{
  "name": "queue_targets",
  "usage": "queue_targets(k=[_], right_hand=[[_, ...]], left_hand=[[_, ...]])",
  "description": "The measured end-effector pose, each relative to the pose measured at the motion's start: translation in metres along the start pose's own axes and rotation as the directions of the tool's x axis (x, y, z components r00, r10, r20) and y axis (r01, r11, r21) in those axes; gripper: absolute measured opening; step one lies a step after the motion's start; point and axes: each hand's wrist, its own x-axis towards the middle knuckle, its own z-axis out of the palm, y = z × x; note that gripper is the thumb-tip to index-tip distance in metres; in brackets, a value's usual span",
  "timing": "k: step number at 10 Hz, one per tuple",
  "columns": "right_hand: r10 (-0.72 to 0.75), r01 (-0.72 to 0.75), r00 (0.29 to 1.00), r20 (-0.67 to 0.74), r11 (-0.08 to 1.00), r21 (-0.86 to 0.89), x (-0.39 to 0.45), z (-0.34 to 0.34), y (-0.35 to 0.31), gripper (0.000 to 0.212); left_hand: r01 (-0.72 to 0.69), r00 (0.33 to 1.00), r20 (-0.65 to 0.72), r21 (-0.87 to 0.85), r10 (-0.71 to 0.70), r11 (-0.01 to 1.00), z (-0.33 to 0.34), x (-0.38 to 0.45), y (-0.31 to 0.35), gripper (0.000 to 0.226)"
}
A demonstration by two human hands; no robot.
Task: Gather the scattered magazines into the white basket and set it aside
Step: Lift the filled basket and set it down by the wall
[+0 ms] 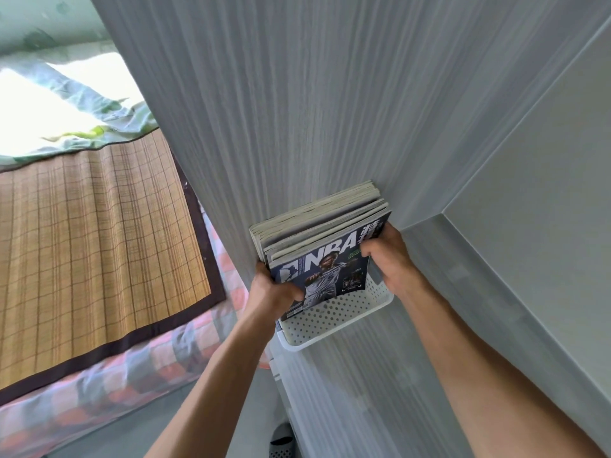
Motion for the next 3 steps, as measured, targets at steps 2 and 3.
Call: queue_targets(k=[2,3], right_hand=[[0.061,-0.054,0.997,-0.042,0.989,0.141,-0.007,-0.003,-0.016,0.054],[0.097,-0.063,0.977,-0.19,0.983,0.174,-0.035,-0.007,-0.002,0.064]], left_hand=[[0.008,1.0,0.012,-0.017,-0.008,1.0,-0.001,-0.007,0.012,0.064],[-0.003,1.0,0.017,-0.053,0.004,0.999,-0.007,-0.021,0.004,0.077]])
